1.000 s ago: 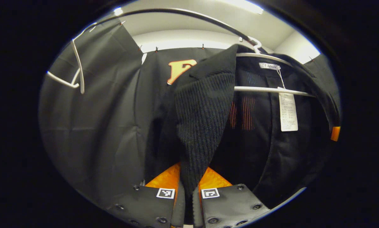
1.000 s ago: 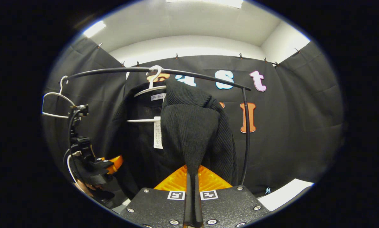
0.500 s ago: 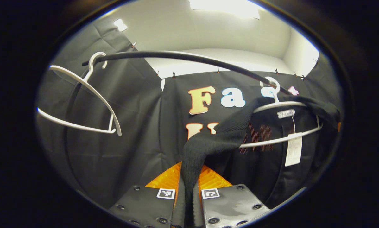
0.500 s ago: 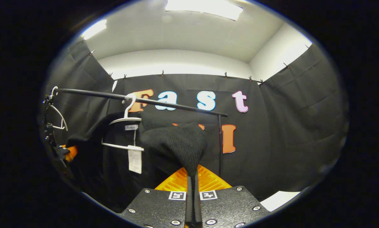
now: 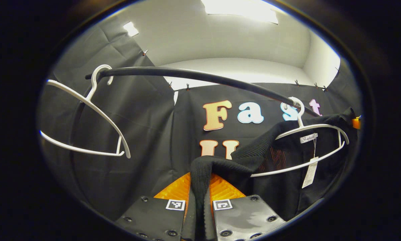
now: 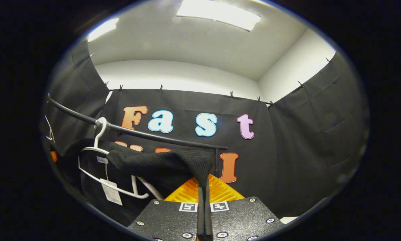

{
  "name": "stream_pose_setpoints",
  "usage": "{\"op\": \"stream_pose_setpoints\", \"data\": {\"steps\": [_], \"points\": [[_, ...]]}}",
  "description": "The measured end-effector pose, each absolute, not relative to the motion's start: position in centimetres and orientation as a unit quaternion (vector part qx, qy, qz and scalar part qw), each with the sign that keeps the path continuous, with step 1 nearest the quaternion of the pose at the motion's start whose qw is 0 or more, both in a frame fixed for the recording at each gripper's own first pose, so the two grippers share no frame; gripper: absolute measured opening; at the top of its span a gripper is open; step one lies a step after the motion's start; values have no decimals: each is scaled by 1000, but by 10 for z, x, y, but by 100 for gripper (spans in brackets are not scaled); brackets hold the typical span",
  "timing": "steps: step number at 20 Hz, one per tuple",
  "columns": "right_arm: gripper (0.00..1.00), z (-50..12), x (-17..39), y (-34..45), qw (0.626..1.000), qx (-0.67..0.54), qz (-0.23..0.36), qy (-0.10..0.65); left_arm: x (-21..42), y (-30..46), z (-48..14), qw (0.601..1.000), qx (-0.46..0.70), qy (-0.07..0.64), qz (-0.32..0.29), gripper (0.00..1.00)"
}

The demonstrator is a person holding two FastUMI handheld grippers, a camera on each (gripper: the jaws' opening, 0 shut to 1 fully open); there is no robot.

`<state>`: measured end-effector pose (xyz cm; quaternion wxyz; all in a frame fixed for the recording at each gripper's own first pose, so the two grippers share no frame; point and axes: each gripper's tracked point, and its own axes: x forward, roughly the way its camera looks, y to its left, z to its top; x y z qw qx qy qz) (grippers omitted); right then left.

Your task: Grasp the clothes on the hanger with both hands and then place them into the laundry hamper below.

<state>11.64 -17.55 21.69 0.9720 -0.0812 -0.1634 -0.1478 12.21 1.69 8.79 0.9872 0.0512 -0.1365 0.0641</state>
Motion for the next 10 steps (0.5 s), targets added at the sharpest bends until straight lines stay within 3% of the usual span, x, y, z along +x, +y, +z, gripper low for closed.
{"op": "stream_pose_setpoints", "data": {"steps": [4,10], "points": [[0,187,161,-180,979,-86,-129,-129,127,16,95,987,50,-140,67,17],[0,118,165,-159,987,-75,-103,-95,137,26,106,984,46,-154,79,17]]}}
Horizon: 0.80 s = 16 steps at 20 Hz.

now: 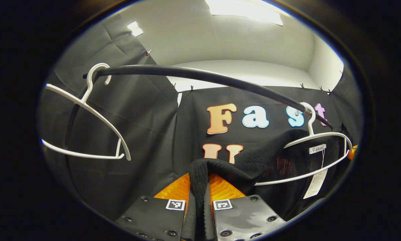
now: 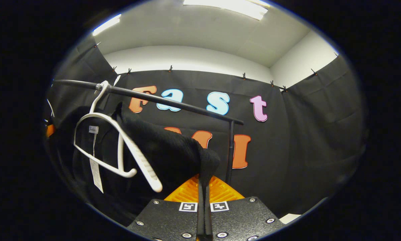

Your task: Grasp the clothes on the hanger with both hands and then place them into the laundry hamper below.

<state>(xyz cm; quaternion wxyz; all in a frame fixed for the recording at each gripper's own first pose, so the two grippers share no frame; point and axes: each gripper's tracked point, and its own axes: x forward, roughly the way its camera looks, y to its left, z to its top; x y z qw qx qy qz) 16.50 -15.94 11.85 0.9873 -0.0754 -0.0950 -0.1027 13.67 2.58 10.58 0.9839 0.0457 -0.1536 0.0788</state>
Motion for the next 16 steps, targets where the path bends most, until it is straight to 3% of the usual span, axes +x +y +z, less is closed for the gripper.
{"op": "stream_pose_setpoints", "data": {"steps": [6,11,12,16], "points": [[0,73,157,-112,993,-59,-67,-84,148,57,116,978,55,-169,105,17],[0,61,148,-73,995,-49,-39,-76,164,82,108,977,68,-158,124,14],[0,58,146,-65,995,-47,-34,-76,170,87,104,978,67,-152,128,19],[0,57,140,-50,996,-40,-18,-72,177,107,103,975,68,-150,148,16]]}}
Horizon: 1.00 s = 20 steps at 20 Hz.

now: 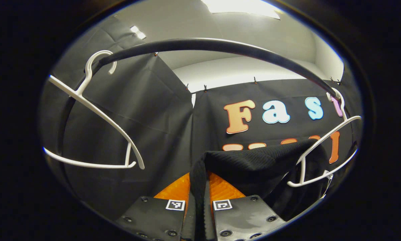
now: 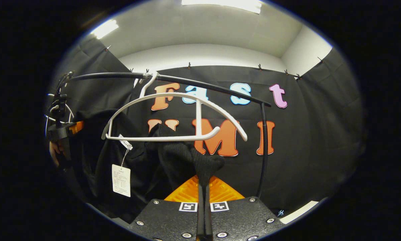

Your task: Grasp the clothes on the hanger with both hands and then place them into the laundry hamper below.

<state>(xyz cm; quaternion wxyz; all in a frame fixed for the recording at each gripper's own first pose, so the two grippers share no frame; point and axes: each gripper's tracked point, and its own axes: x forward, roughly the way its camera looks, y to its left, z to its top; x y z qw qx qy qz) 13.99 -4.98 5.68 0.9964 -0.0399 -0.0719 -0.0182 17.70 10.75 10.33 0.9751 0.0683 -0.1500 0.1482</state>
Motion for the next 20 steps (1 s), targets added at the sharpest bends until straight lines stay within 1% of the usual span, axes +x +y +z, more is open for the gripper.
{"op": "stream_pose_setpoints", "data": {"steps": [1,2,3,4,6,7,8,10,11,12,13,16,20], "points": [[0,54,139,-47,997,-35,-13,-68,182,113,98,976,68,-142,153,20],[0,54,135,-44,997,-31,-8,-67,185,120,92,976,66,-135,159,19],[0,52,133,-40,997,-29,-5,-67,188,125,86,976,63,-131,163,16],[0,54,132,-36,997,-28,-1,-67,188,132,83,976,60,-129,165,17],[0,48,130,-26,998,-29,10,-62,173,137,78,978,52,-121,159,17],[0,43,130,-17,998,-31,19,-57,165,133,70,980,52,-114,155,14],[0,36,129,-9,998,-35,25,-54,160,131,63,981,56,-109,153,17],[0,23,126,6,997,-47,36,-47,158,124,47,983,57,-98,142,17],[0,14,124,12,997,-46,43,-38,154,117,37,986,53,-86,132,17],[0,2,122,21,997,-42,50,-29,150,111,25,988,53,-73,122,19],[0,-10,119,26,998,-40,54,-19,144,107,14,990,55,-60,115,17],[0,-43,114,31,998,-32,56,12,129,103,-20,992,64,-28,104,17],[0,-93,111,29,996,-34,54,61,116,97,-82,994,66,38,84,17]]}}
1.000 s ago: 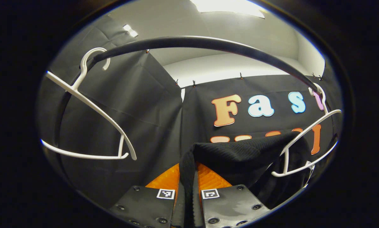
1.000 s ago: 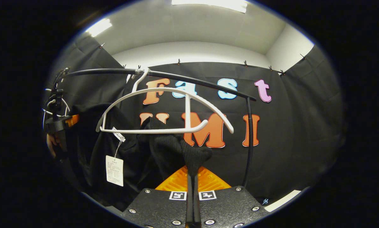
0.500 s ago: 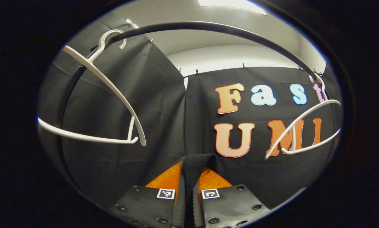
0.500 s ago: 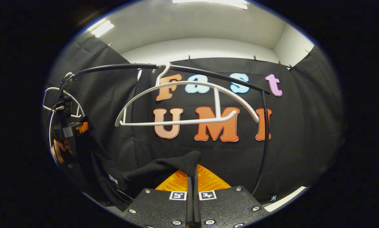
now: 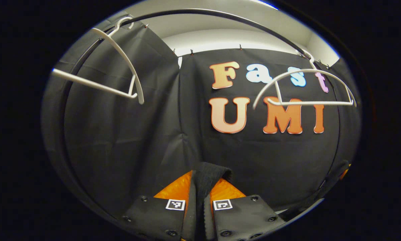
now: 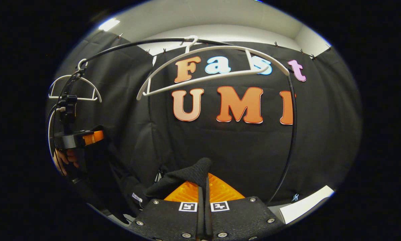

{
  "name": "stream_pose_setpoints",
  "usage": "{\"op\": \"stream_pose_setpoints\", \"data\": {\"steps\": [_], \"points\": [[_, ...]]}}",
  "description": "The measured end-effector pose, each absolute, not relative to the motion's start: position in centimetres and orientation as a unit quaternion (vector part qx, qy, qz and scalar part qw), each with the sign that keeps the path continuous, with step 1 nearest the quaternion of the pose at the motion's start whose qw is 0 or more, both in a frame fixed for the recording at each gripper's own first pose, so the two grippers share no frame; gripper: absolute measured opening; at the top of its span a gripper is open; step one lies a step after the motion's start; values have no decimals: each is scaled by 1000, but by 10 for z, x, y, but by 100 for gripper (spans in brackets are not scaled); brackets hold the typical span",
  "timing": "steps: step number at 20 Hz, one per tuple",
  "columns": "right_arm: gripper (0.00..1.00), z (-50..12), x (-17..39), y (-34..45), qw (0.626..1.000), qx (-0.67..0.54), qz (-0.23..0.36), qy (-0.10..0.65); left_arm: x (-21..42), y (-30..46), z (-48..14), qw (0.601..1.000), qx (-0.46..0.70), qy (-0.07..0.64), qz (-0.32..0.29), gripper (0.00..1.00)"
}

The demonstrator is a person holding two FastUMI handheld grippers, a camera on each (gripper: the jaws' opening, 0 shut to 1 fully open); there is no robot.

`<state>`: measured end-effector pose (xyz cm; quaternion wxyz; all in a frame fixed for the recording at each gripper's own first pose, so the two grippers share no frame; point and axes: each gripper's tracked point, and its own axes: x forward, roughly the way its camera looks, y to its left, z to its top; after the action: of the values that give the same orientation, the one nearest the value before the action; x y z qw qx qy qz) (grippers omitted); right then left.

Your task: Grasp the clothes on the hanger with both hands and then place them into the laundry hamper below.

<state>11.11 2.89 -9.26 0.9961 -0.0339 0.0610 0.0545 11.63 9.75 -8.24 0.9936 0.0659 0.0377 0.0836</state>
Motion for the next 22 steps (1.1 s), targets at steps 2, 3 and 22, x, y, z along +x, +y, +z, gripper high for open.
{"op": "stream_pose_setpoints", "data": {"steps": [2,3,22], "points": [[0,-123,106,26,994,-28,52,89,109,92,-116,992,78,67,75,17],[0,-139,105,24,993,-26,51,103,105,92,-134,991,80,85,69,17],[10,-433,39,36,895,-1,71,441,-6,122,-422,867,84,486,71,15]]}}
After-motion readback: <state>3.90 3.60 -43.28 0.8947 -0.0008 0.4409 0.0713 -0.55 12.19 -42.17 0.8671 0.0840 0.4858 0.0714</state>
